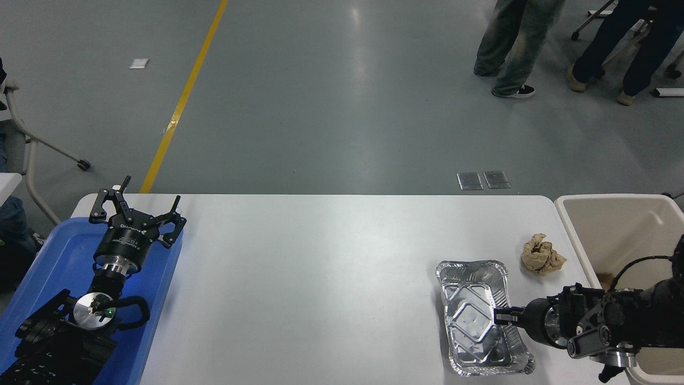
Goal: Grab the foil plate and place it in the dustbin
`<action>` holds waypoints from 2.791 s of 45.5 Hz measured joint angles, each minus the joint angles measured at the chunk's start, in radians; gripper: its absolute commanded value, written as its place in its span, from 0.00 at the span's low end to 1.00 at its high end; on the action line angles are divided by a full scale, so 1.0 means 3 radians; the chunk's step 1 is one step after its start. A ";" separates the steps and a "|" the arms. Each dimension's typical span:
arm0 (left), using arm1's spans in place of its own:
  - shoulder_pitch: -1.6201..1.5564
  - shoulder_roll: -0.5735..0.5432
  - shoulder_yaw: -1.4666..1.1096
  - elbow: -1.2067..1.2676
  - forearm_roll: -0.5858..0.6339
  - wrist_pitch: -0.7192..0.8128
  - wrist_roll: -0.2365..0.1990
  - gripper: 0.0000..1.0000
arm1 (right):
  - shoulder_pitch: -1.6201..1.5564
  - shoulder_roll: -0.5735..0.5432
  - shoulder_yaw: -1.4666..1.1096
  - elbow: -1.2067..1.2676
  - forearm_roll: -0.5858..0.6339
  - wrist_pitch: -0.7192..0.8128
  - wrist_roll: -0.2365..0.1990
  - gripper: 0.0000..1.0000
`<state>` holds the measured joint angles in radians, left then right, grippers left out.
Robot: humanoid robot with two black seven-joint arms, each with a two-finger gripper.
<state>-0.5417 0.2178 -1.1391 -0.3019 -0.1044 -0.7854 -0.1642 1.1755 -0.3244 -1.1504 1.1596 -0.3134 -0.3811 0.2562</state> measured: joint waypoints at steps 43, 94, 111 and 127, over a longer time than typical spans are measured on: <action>0.0001 0.0002 -0.0001 0.0004 0.0001 0.0000 0.0000 0.99 | 0.3685 -0.1104 -0.1536 0.1860 -0.1177 0.1437 0.0883 0.00; 0.0001 0.0001 -0.0003 0.0004 -0.0005 0.0000 -0.0005 0.99 | 0.4010 -0.1346 -0.1297 0.1352 -0.1191 0.2472 0.1085 0.00; 0.0000 0.0001 -0.0004 0.0005 -0.0005 0.0000 -0.0005 0.99 | 0.2118 -0.1622 -0.0792 -0.0052 -0.0379 0.2009 0.0967 0.00; 0.0001 0.0000 -0.0004 0.0004 -0.0005 0.0000 -0.0005 0.99 | 0.0363 -0.1597 0.0042 -0.1400 0.0433 0.1854 0.0943 0.00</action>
<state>-0.5415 0.2179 -1.1404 -0.3006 -0.1059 -0.7854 -0.1657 1.2844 -0.8034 -1.1379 0.7395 -0.1836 0.1753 0.5390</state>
